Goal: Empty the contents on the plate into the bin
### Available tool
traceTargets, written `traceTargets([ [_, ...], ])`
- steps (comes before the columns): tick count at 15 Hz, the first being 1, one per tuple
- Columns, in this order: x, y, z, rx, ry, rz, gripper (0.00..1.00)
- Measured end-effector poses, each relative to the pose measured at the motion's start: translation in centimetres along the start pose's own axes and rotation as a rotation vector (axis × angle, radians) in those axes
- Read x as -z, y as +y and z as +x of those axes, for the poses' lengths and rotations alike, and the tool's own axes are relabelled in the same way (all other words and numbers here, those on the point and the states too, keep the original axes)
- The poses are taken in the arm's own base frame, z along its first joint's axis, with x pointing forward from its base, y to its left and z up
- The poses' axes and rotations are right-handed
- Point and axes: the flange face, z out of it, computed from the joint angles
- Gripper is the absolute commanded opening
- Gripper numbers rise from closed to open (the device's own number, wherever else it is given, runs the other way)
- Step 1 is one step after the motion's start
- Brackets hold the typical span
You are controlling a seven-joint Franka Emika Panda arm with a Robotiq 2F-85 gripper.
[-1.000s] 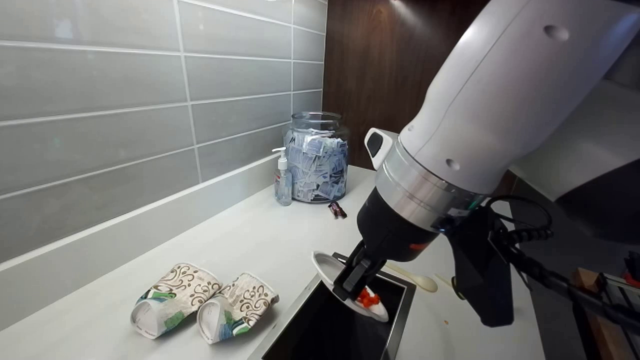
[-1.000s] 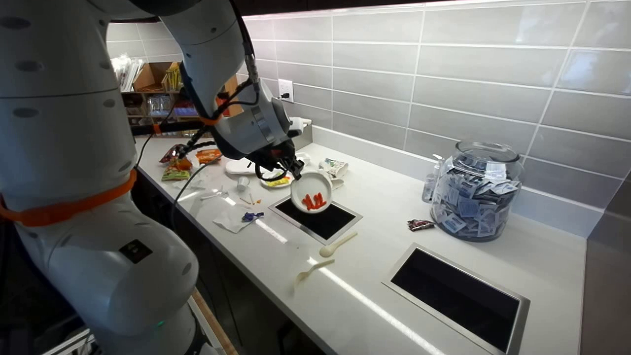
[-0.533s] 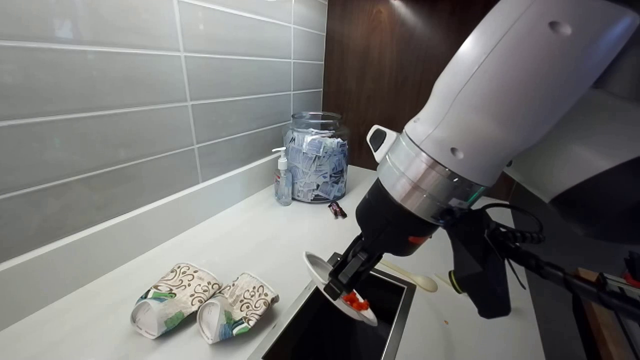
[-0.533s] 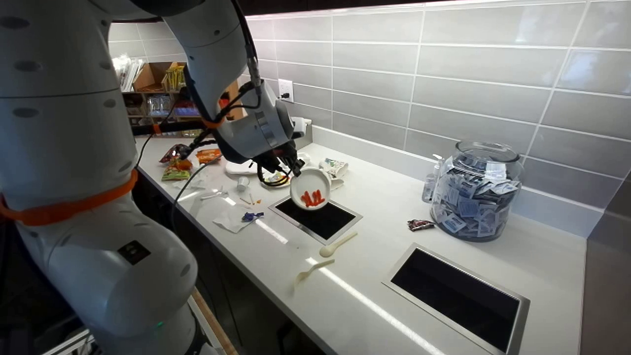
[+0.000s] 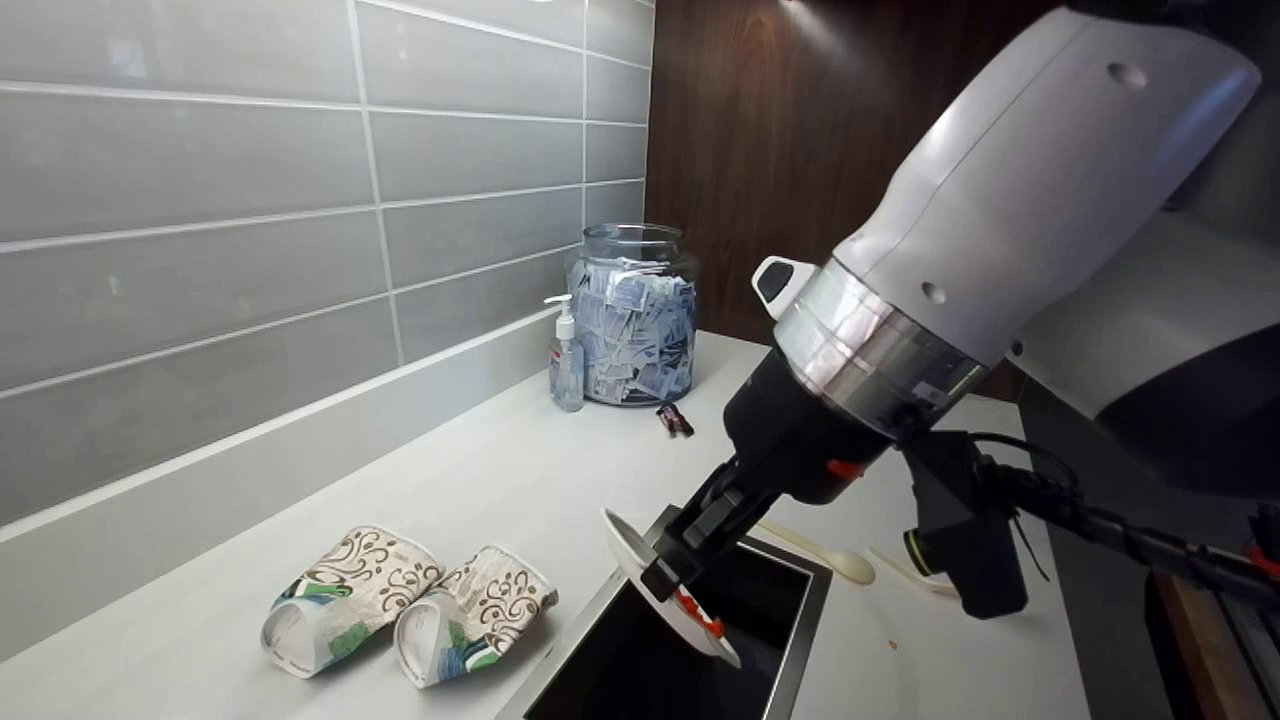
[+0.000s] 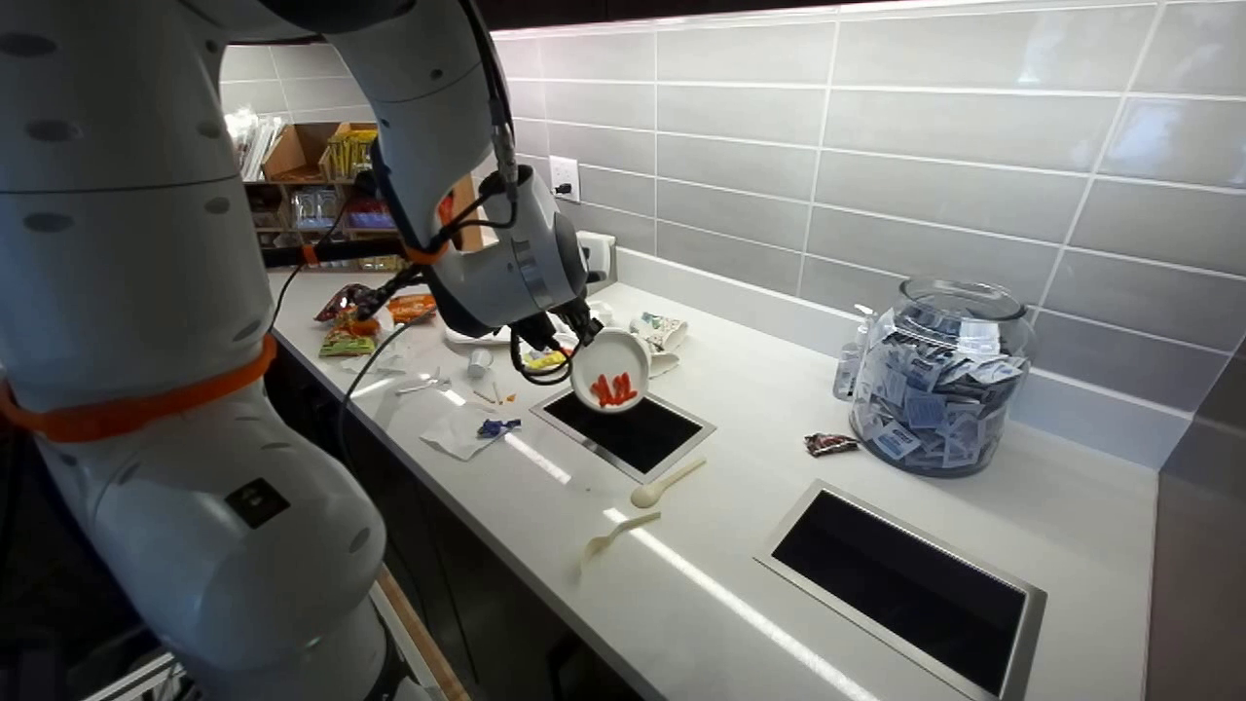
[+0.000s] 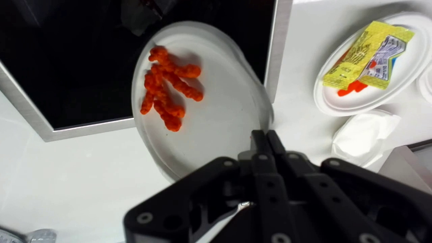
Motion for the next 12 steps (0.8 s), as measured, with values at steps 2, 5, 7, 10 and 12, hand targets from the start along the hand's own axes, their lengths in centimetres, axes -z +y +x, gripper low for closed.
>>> traceTargets([
  [2, 0.11, 0.14, -0.20, -0.010, 0.008, 0.029, 0.01],
  [5, 0.32, 0.35, -0.44, -0.020, 0.023, 0.071, 0.01],
  [7, 0.50, 0.53, -0.56, -0.028, 0.035, 0.103, 0.01],
  [10, 0.74, 0.86, -0.58, -0.034, 0.056, 0.145, 0.01],
  [12, 0.99, 0.96, -0.71, -0.034, 0.069, 0.171, 0.01],
])
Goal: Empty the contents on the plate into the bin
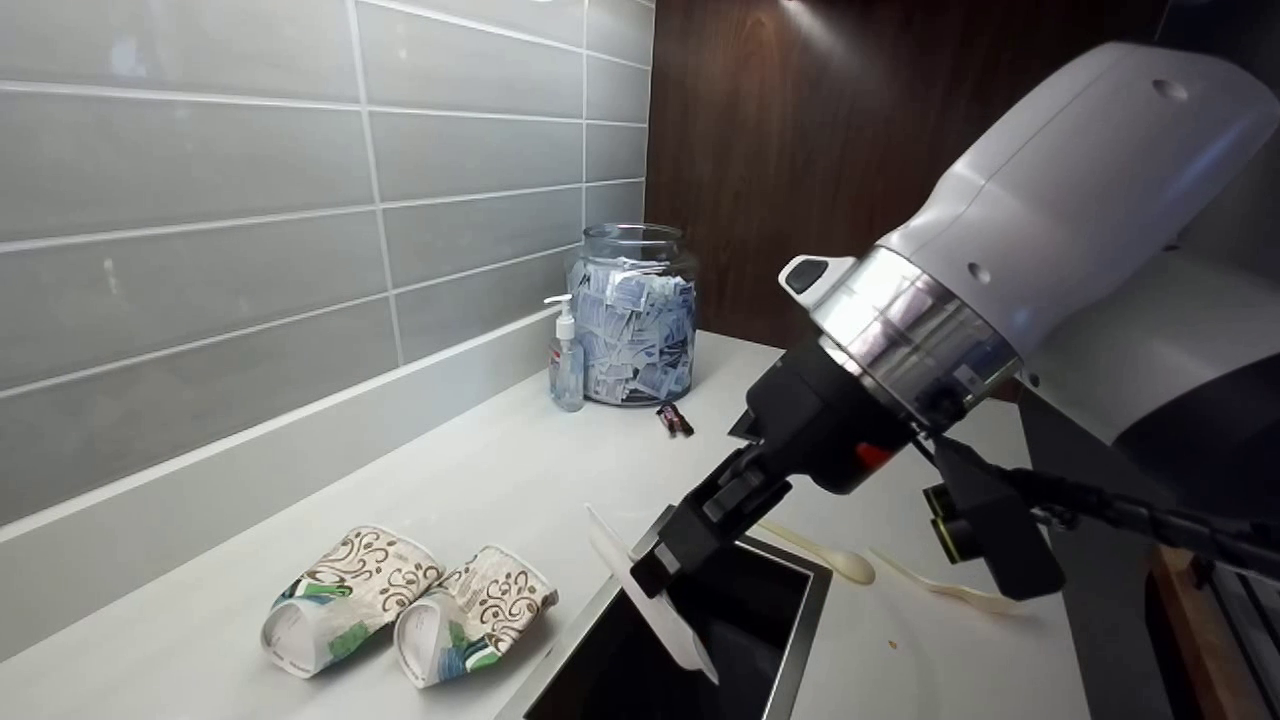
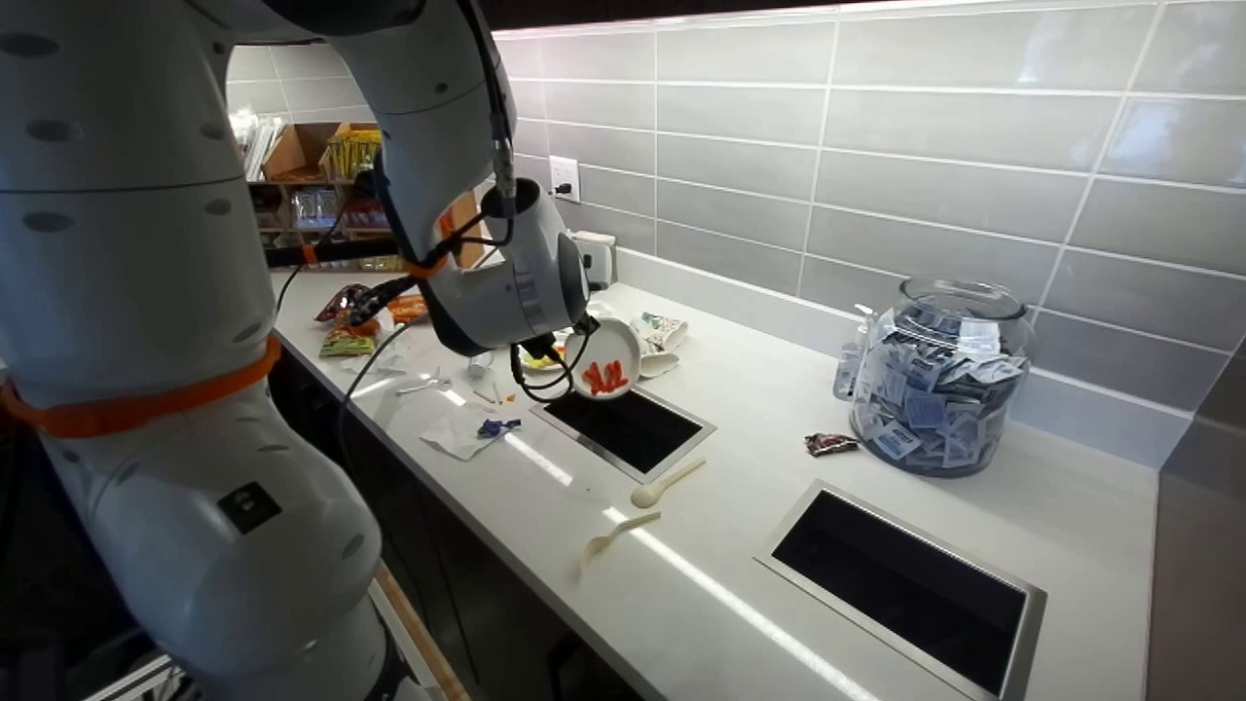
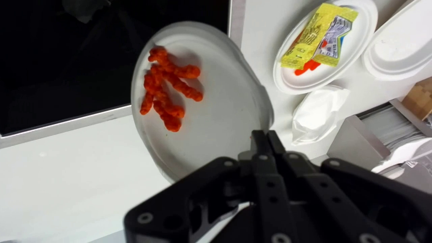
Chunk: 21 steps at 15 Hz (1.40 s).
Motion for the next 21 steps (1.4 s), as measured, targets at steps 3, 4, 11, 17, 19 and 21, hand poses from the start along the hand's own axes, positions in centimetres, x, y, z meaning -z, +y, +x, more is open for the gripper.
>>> traceTargets([
  [3, 0.3, 0.4, -0.3, -0.002, 0.010, 0.026, 0.01],
  [4, 0.4, 0.6, -0.4, -0.003, 0.011, 0.031, 0.01],
  [11, 1.3, 1.9, -1.2, -0.041, 0.021, 0.105, 0.01],
  [17, 2.4, 3.1, -1.0, -0.050, 0.038, 0.168, 0.01],
  [19, 2.8, 3.4, -1.0, -0.050, 0.038, 0.191, 0.01],
  [21, 3.2, 3.6, -1.0, -0.048, 0.040, 0.216, 0.01],
])
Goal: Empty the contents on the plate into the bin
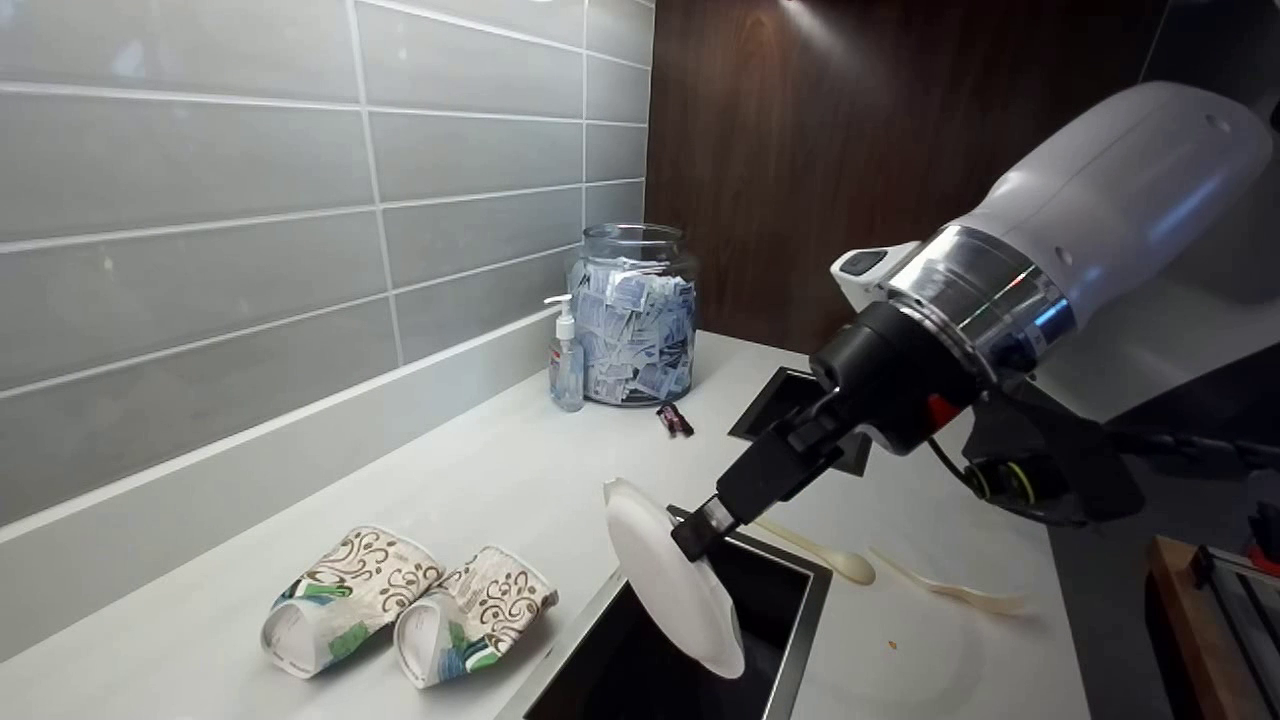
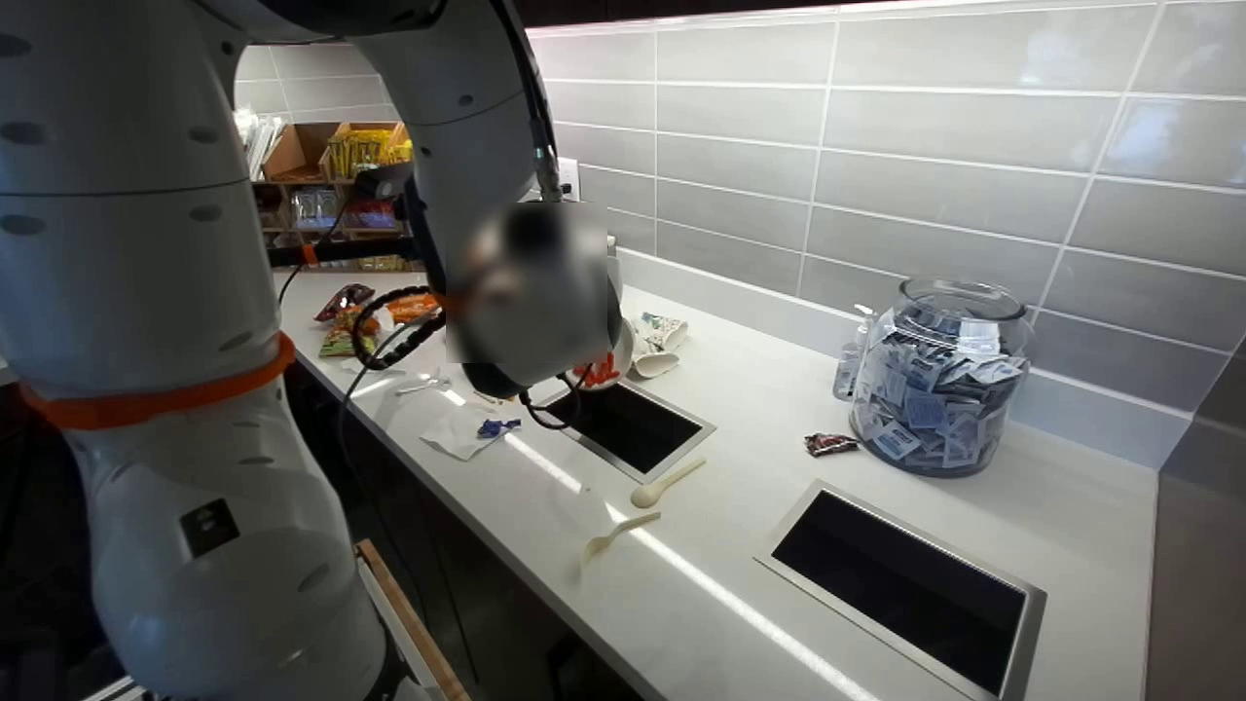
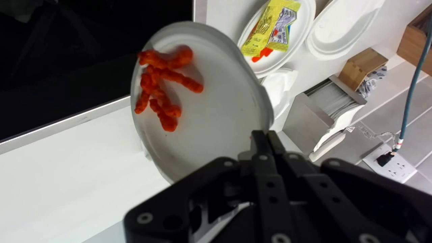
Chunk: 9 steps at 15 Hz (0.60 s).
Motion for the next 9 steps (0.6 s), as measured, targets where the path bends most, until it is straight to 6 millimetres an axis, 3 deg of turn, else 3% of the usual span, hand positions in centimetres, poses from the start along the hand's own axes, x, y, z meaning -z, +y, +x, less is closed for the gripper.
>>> traceTargets([
  [9, 1.4, 1.3, 0.6, -0.010, 0.013, 0.036, 0.01],
])
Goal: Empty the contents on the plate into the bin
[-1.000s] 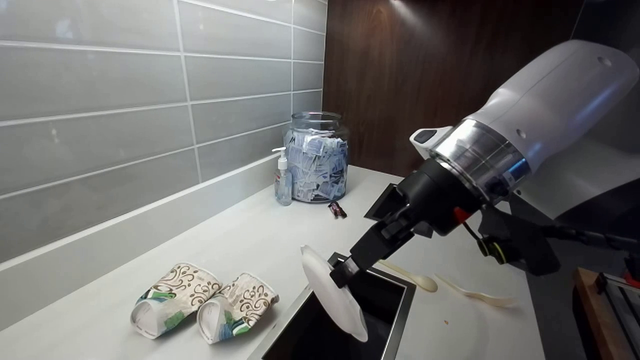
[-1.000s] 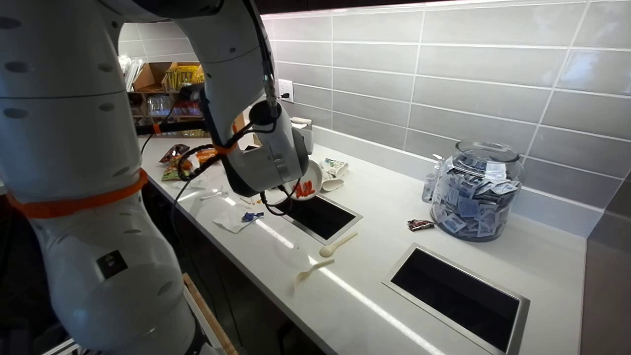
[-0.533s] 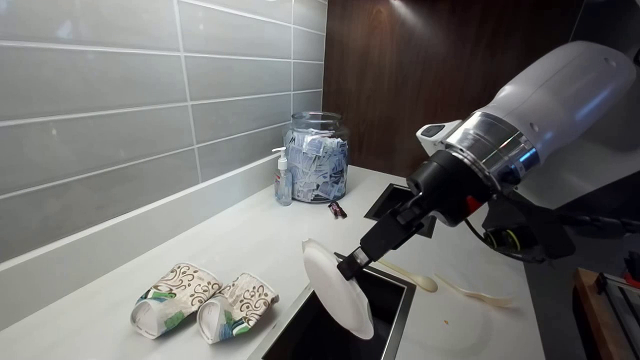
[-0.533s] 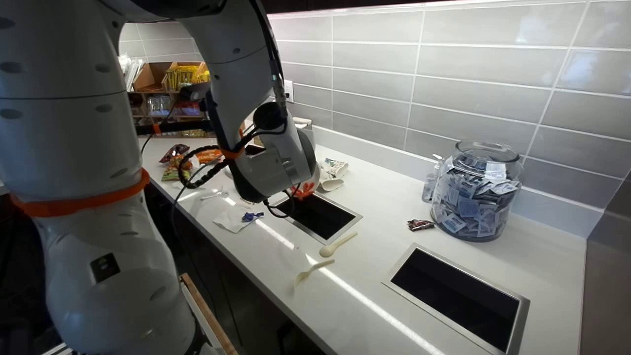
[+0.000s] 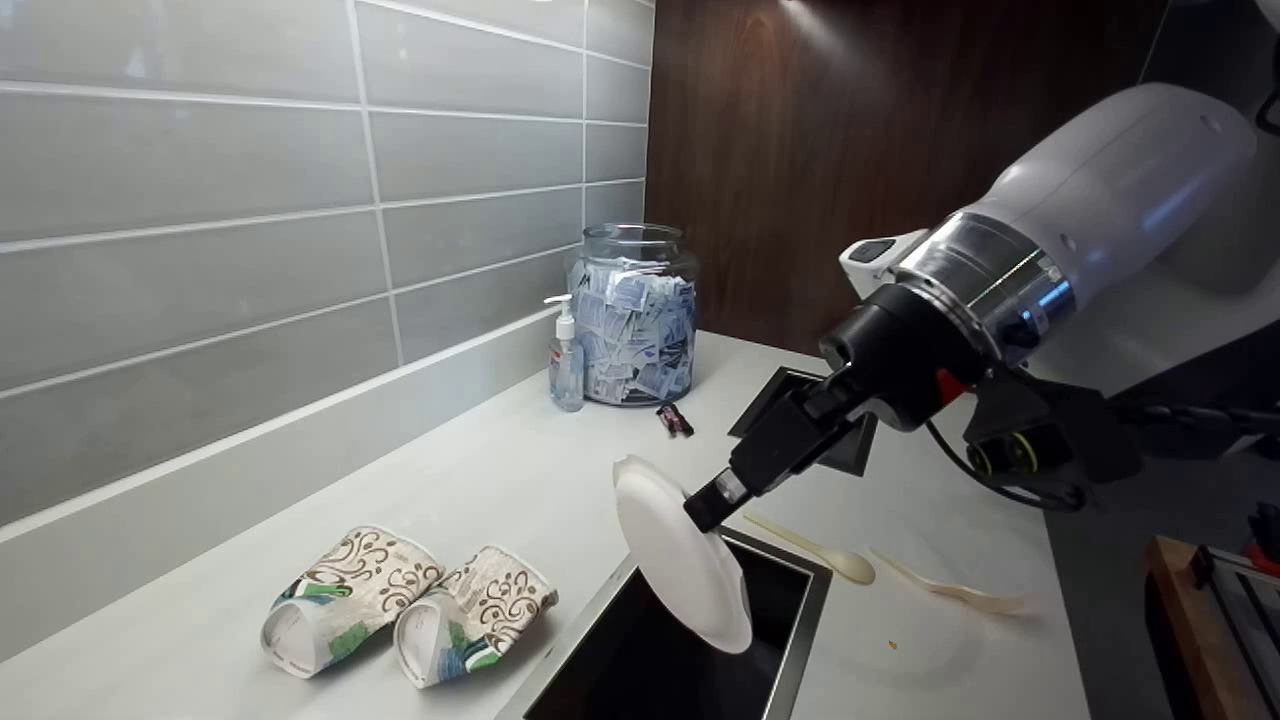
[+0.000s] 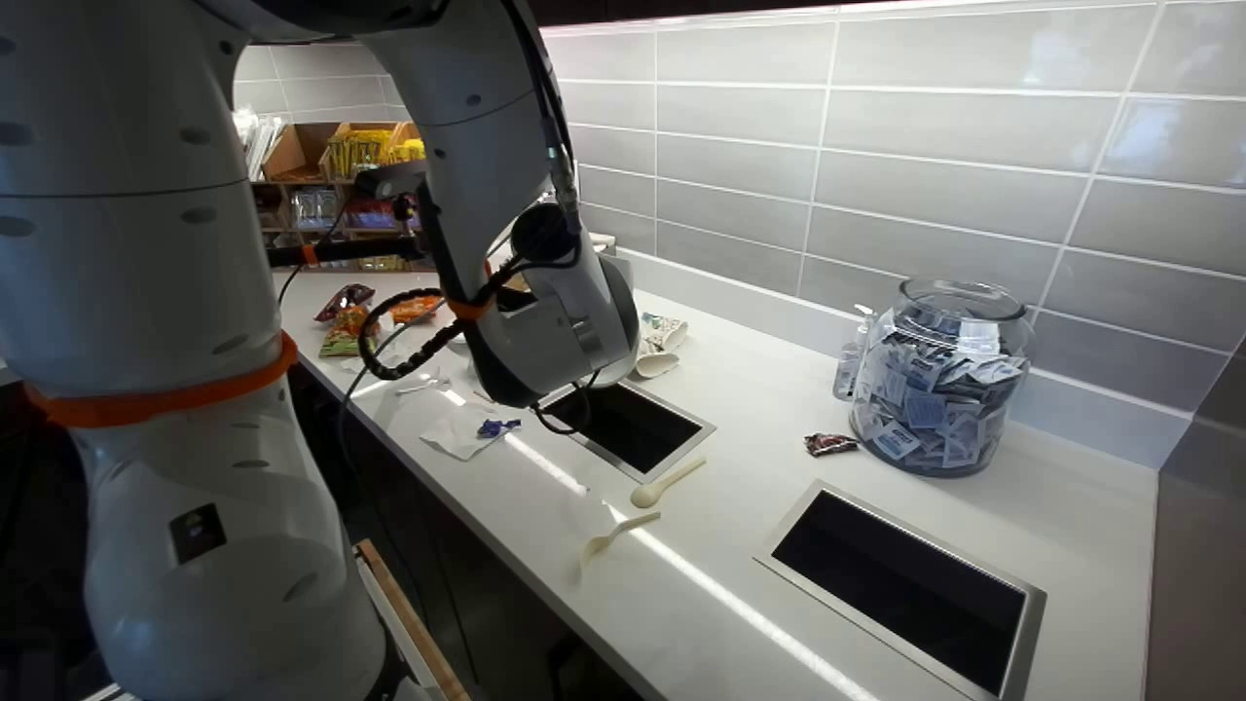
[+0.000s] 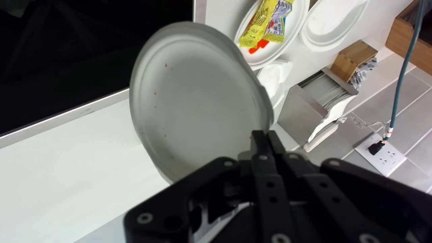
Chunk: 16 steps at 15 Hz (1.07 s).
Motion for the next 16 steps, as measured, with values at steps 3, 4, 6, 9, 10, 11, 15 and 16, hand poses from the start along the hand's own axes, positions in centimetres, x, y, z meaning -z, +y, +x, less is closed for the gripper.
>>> traceTargets([
  [3, 0.1, 0.1, -0.1, -0.002, -0.005, 0.000, 0.01],
  [4, 0.1, 0.1, -0.1, -0.002, -0.007, 0.001, 0.01],
  [6, 0.1, 0.0, -0.3, -0.004, -0.016, 0.004, 0.01],
  [9, 0.0, -0.3, -1.2, -0.005, -0.054, 0.006, 0.01],
  [10, -0.1, -0.4, -1.5, 0.000, -0.070, -0.006, 0.01],
  [11, -0.2, -0.6, -1.9, 0.011, -0.084, -0.026, 0.01],
  [15, -0.6, -1.5, -2.4, 0.094, -0.104, -0.132, 0.01],
  [16, -0.6, -1.7, -2.6, 0.124, -0.108, -0.162, 0.01],
])
